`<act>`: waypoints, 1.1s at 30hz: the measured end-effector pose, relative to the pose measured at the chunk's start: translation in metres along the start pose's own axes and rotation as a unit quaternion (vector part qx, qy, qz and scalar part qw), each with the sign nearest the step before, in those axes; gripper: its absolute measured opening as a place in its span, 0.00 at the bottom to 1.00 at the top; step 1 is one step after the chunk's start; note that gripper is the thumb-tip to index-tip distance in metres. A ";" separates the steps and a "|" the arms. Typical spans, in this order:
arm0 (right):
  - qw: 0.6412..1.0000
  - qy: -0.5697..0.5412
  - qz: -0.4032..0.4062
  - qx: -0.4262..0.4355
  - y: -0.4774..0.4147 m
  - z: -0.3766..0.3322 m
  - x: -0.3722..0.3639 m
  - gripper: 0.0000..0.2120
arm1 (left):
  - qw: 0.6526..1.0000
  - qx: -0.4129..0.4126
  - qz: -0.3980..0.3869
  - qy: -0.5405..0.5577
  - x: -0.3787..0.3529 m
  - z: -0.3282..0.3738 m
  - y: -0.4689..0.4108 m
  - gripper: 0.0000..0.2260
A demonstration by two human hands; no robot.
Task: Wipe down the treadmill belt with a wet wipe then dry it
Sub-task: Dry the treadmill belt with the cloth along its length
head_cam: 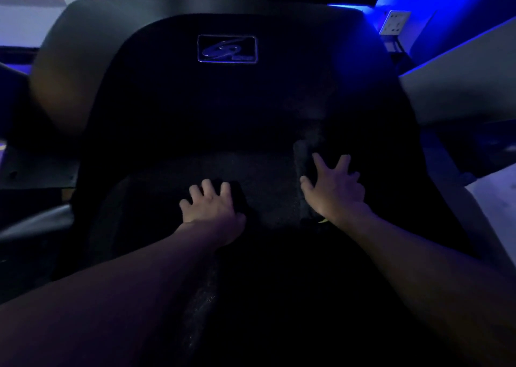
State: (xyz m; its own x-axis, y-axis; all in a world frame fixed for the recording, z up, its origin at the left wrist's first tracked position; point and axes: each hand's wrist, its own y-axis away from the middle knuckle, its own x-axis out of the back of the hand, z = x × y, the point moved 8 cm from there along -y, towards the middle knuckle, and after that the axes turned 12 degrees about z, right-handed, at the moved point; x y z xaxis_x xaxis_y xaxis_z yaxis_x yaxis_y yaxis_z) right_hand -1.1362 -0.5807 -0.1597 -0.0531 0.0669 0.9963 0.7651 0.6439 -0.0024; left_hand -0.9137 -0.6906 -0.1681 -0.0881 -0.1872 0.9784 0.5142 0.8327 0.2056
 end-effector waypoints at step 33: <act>0.981 -0.131 -0.051 0.135 0.127 -0.364 -0.041 0.35 | 0.997 -0.037 0.041 0.054 0.004 -0.214 0.068 0.07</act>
State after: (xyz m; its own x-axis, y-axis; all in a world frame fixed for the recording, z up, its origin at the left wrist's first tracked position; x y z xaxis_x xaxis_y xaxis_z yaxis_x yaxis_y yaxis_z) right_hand -0.8033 -0.7793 -0.1696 -0.3098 0.1627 0.9368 0.5512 0.8335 0.0375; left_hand -0.6969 -0.7460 -0.1551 0.0471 -0.1772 0.9830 0.5779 0.8076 0.1179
